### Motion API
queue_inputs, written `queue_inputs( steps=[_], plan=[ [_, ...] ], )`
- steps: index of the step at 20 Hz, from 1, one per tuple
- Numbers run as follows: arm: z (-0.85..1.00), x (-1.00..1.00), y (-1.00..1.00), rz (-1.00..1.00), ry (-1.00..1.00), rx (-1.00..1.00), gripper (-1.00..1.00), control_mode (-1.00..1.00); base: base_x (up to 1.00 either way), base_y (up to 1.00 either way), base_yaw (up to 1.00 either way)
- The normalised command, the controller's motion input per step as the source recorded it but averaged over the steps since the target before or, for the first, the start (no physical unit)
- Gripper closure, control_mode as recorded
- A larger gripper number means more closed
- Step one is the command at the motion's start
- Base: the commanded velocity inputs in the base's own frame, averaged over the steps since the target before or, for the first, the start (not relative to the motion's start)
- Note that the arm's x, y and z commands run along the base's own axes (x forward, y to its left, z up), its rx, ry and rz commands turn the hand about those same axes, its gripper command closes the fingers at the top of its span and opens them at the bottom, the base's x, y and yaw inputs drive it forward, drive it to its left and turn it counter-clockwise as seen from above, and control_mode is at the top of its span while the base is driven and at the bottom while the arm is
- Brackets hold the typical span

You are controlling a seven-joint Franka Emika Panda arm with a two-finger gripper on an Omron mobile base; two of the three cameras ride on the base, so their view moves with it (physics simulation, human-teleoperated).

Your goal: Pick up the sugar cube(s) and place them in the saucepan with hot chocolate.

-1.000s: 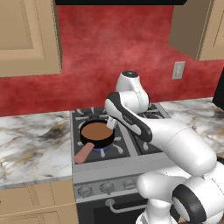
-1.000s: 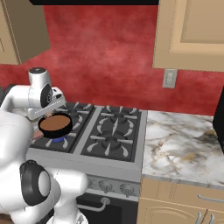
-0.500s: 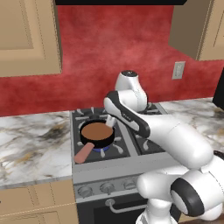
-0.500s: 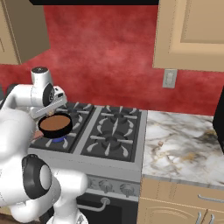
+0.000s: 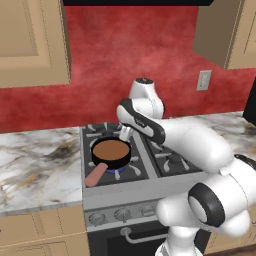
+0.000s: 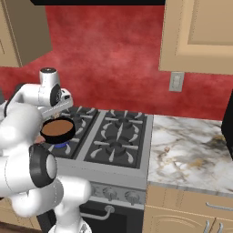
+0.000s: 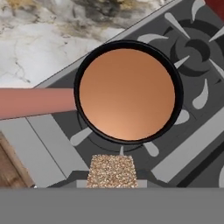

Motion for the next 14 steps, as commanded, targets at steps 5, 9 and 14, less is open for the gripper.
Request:
queue_inputs(
  steps=[5,9,14],
  plan=[
    [-0.09,0.21,0.24,0.00,0.09,0.00,1.00,-1.00,0.00,0.00,0.00],
    [0.00,0.03,0.03,0.00,0.00,0.00,1.00,-1.00,0.00,0.00,0.00],
    [0.00,0.10,0.00,0.00,0.00,0.00,1.00,-1.00,0.00,0.00,0.00]
  ],
)
